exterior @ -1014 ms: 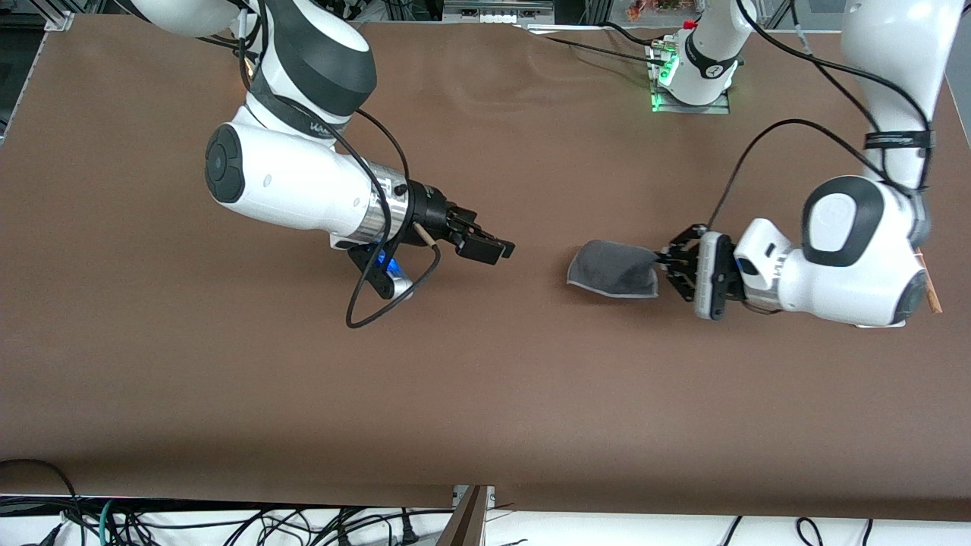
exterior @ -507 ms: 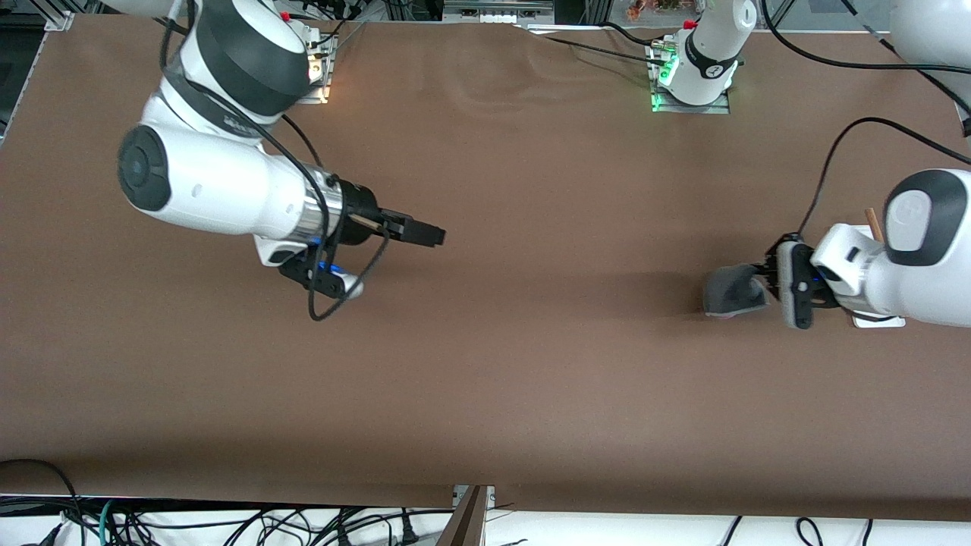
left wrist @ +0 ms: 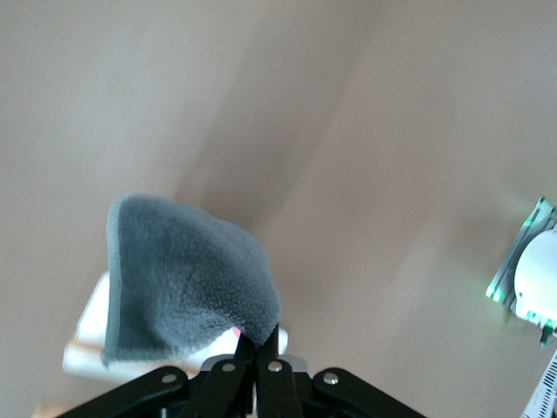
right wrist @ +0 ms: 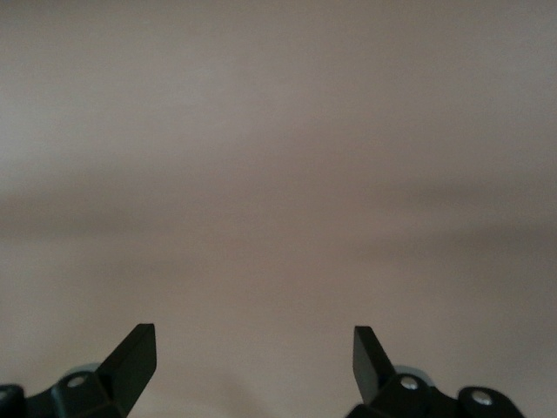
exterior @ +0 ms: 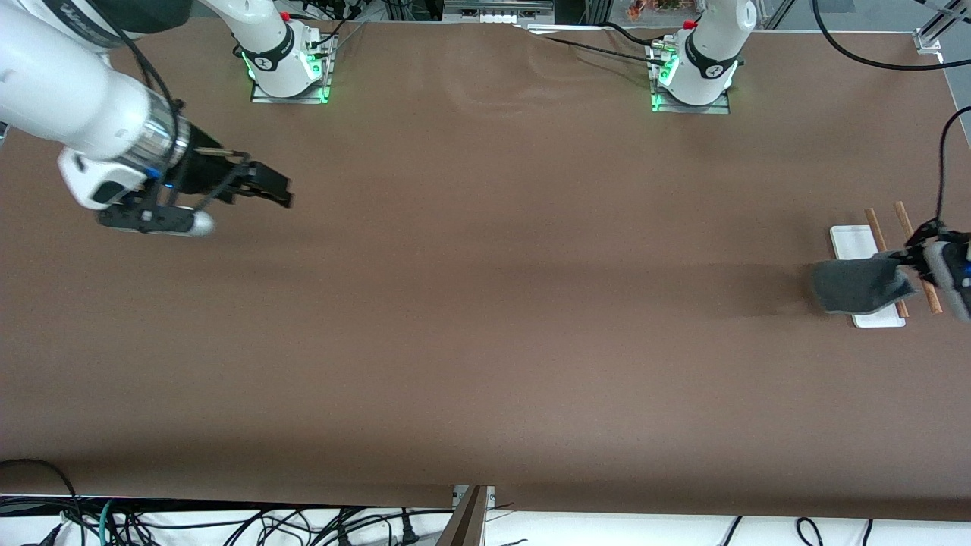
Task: Pass towel and hang on rack
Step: 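Carry the towel with the left gripper over the wooden sticks while the right gripper retracts, then lower the towel onto the sticks and open the left gripper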
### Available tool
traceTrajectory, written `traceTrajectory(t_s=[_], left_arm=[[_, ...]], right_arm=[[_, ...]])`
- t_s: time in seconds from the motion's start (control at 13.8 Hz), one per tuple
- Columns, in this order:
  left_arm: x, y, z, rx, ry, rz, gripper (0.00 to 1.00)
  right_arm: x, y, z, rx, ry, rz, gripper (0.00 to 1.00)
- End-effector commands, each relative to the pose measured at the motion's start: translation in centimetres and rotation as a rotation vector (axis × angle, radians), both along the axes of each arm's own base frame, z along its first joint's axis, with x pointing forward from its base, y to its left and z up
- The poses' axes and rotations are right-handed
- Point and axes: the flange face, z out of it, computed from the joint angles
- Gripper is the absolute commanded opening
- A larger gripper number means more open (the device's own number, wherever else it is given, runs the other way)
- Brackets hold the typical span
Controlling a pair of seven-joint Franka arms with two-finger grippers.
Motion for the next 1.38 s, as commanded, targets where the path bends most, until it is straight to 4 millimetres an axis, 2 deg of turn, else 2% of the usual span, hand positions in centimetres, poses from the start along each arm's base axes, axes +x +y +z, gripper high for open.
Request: traceTrajectory(t_s=[0.0,0.07,0.22,0.36,0.72,1.09,1.16,1.3], left_arm=[[-2.7,4.9,1.6,0.054,0.022,0.045,0.00],[-3.5,6.6,1.5,0.067,0.031,0.074,0.00],[-5.4,10.2,1.1,0.076,0.039,0.129,0.00],[-5.8,12.0,0.0,0.106,0.039,0.144,0.00],[-6.5,16.4,-3.3,0.139,-0.005,0.182,0.00],[-7.0,18.1,-5.9,0.140,0.004,0.204,0.00],[-6.8,18.1,-6.3,0.144,0.001,0.200,0.09],[-6.6,18.4,-7.6,0.147,0.003,0.199,0.98]], right_arm=[[-0.7,-4.4,0.6,-0.064,-0.031,0.071,1.00],[-1.0,-5.7,1.2,-0.067,-0.035,0.087,1.00],[-1.7,-9.1,1.1,-0.072,0.003,0.130,1.00],[-1.6,-10.9,1.2,-0.070,-0.001,0.162,1.00],[-0.9,-11.4,0.6,-0.104,-0.016,0.177,1.00],[0.0,-11.1,0.3,-0.138,-0.040,0.181,1.00],[0.1,-11.2,0.5,-0.156,-0.045,0.181,1.00],[0.3,-11.2,0.7,-0.162,-0.051,0.178,1.00]])
